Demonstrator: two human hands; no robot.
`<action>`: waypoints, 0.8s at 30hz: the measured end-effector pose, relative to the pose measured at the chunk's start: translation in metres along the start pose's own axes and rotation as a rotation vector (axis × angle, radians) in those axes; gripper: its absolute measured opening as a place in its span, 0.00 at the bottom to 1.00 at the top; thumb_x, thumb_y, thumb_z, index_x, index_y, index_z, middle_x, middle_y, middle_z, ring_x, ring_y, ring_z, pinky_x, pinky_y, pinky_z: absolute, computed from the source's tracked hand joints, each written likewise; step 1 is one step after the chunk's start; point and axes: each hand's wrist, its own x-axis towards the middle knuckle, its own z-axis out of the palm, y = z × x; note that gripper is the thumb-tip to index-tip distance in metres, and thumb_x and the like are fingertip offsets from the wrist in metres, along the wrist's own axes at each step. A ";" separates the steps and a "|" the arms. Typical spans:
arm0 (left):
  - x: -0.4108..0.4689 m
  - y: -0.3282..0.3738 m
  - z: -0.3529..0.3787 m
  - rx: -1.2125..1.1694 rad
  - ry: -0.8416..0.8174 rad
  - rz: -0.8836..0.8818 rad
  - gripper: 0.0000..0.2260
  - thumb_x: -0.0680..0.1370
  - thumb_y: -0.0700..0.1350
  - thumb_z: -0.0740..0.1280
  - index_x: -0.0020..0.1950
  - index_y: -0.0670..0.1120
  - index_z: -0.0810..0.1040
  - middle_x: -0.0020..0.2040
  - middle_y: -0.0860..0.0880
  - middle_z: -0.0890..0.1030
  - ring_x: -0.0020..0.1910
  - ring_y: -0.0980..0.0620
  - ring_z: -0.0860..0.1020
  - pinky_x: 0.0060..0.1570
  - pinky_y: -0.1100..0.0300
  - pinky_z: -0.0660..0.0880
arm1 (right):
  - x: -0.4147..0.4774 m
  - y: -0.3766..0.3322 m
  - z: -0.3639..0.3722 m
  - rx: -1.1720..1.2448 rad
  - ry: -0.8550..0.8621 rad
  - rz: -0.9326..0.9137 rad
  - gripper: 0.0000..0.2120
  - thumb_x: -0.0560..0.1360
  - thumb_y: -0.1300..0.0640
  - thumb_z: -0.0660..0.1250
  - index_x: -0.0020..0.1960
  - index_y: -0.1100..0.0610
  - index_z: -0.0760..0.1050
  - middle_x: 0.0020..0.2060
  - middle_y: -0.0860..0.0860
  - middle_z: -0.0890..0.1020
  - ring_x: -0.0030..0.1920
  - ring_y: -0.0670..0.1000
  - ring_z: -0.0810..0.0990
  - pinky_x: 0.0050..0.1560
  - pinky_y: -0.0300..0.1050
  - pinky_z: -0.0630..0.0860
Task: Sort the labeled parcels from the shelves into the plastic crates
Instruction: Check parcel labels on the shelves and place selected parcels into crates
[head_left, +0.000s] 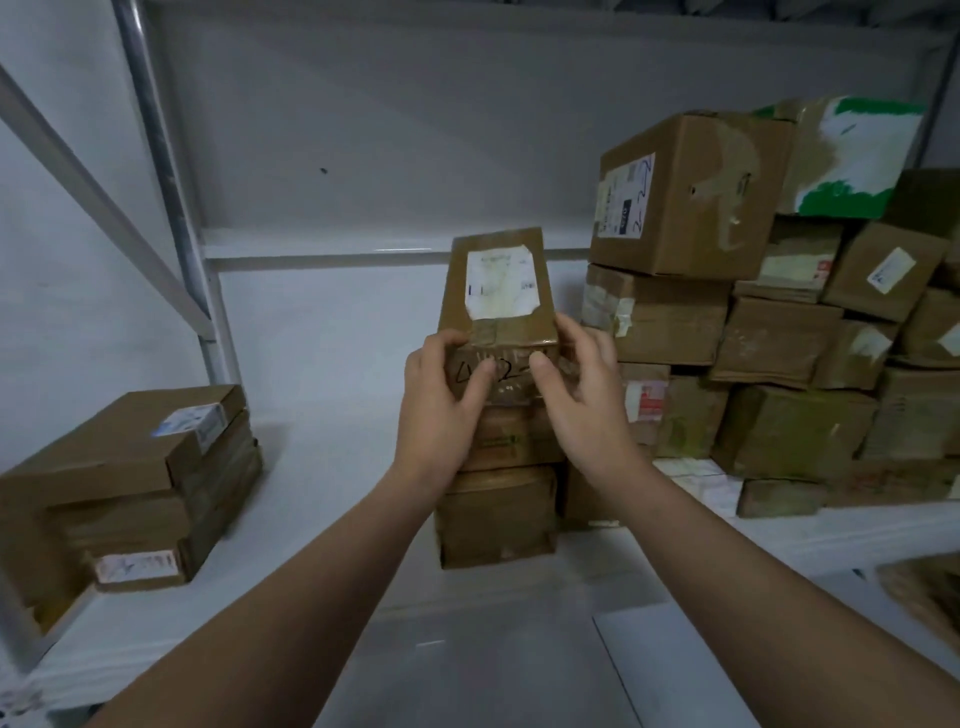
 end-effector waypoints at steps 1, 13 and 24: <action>-0.003 0.001 -0.005 -0.031 0.022 -0.005 0.11 0.79 0.50 0.65 0.59 0.54 0.67 0.59 0.53 0.69 0.52 0.70 0.70 0.54 0.70 0.70 | -0.005 -0.005 0.006 0.034 0.033 -0.002 0.23 0.80 0.54 0.62 0.73 0.55 0.64 0.64 0.48 0.66 0.58 0.36 0.68 0.59 0.23 0.65; -0.025 -0.012 -0.085 -0.320 0.055 -0.121 0.18 0.77 0.52 0.65 0.66 0.54 0.67 0.59 0.52 0.66 0.53 0.72 0.70 0.45 0.77 0.71 | -0.048 -0.027 0.066 0.268 0.030 0.026 0.19 0.77 0.57 0.67 0.61 0.39 0.67 0.60 0.43 0.75 0.58 0.34 0.74 0.53 0.29 0.73; -0.052 -0.028 -0.118 -0.397 0.074 -0.118 0.14 0.76 0.42 0.69 0.59 0.51 0.71 0.56 0.58 0.76 0.56 0.62 0.75 0.41 0.72 0.75 | -0.067 -0.035 0.089 0.189 -0.019 -0.019 0.27 0.78 0.47 0.63 0.75 0.44 0.59 0.67 0.44 0.71 0.68 0.41 0.69 0.66 0.48 0.73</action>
